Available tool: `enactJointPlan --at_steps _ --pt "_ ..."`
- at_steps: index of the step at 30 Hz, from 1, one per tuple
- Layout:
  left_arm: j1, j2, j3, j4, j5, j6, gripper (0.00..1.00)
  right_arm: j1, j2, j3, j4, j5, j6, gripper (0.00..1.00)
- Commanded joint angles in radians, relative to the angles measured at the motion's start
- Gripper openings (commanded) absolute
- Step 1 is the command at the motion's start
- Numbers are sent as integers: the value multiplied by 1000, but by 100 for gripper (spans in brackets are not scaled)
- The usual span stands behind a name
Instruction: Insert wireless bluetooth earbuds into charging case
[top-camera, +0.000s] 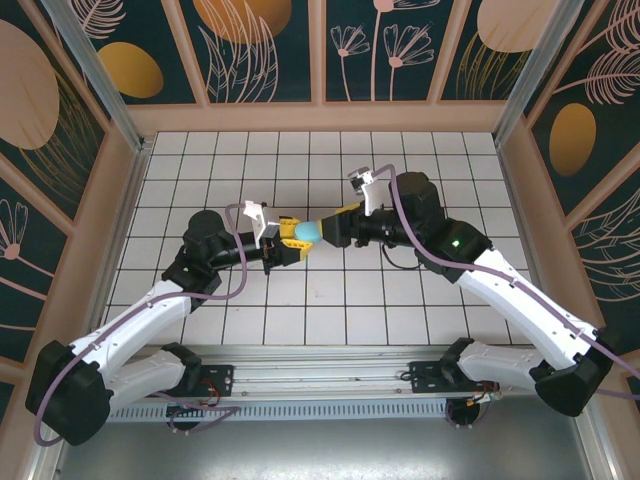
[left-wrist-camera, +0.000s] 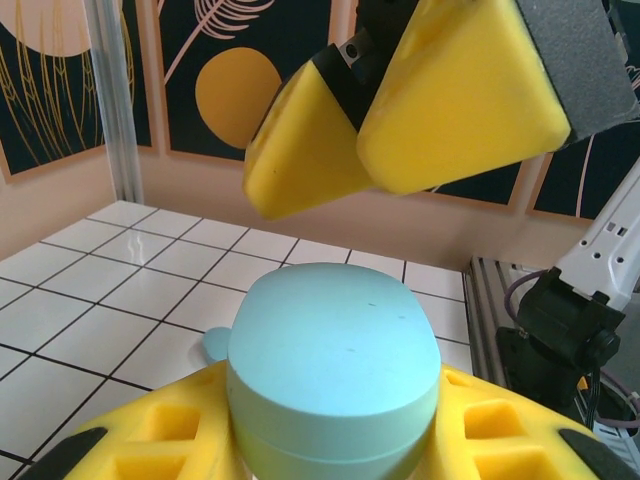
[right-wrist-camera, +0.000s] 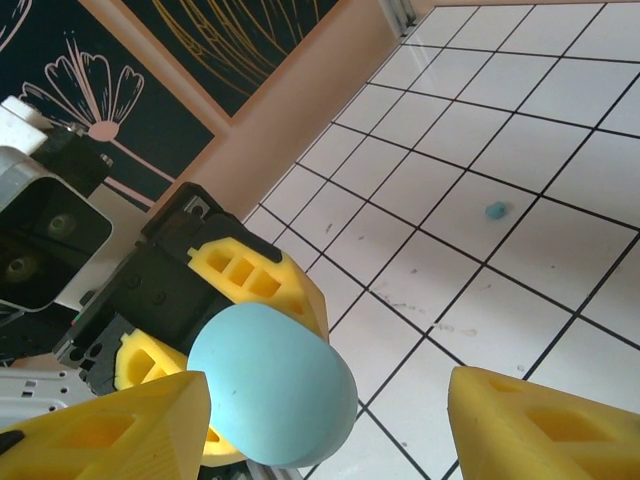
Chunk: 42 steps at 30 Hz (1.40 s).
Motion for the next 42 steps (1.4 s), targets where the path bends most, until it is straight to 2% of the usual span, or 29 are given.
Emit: enactJointPlan --at_steps 1,10,19,25,33,42 --pt "-5 -10 6 27 8 -15 24 12 -32 -27 -30 -27 -73 64" --pt "-6 -2 38 -8 85 -23 21 54 -64 -67 -42 -26 -225 67" --pt "-6 2 55 -33 109 -19 21 60 15 -19 -48 -45 -274 68" --pt "-6 14 65 -53 121 -2 19 37 37 34 -59 18 -234 67" --pt "-6 26 67 -65 129 17 18 -69 32 41 -5 -91 -164 67" --pt "-5 40 69 -64 132 30 17 -102 94 33 -11 -91 -115 66"
